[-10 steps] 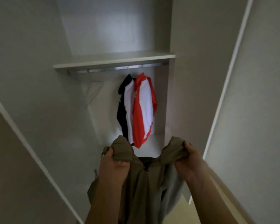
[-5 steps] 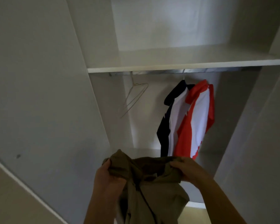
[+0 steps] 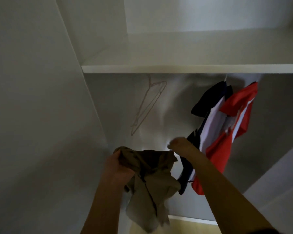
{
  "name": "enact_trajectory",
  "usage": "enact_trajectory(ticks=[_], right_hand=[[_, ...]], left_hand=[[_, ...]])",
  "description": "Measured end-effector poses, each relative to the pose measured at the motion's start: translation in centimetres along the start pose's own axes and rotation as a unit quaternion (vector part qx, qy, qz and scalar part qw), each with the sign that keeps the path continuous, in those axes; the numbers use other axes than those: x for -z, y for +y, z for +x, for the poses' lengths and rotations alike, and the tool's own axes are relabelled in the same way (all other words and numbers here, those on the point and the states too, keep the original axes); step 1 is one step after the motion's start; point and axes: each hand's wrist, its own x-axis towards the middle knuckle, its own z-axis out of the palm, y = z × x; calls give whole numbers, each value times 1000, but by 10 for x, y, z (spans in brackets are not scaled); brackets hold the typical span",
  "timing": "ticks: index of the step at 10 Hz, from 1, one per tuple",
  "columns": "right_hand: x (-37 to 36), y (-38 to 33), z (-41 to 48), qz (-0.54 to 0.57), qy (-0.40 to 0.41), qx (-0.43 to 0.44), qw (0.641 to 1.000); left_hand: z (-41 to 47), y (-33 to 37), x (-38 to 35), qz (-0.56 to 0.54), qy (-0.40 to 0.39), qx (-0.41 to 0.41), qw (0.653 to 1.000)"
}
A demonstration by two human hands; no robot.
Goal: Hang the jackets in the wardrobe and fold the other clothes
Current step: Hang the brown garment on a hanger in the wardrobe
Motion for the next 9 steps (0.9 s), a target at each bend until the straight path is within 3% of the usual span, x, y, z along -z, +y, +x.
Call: enact_trajectory(ticks=[1, 2, 5, 7, 8, 9], right_hand=[[-17, -46, 39, 140, 38, 57, 988], [-38, -82, 69, 204, 59, 78, 974], [-68, -124, 109, 188, 75, 73, 977], [-69, -115, 94, 365, 93, 53, 925], [-53, -111, 79, 416, 142, 50, 897], [-29, -111, 62, 473, 138, 45, 869]], left_hand=[[7, 14, -6, 32, 103, -18, 994], [18, 19, -15, 68, 102, -11, 992], [23, 42, -32, 74, 166, -14, 983], [25, 45, -25, 27, 124, -2, 992], [24, 42, -28, 7, 135, 12, 991], [18, 38, -29, 23, 126, 29, 991]])
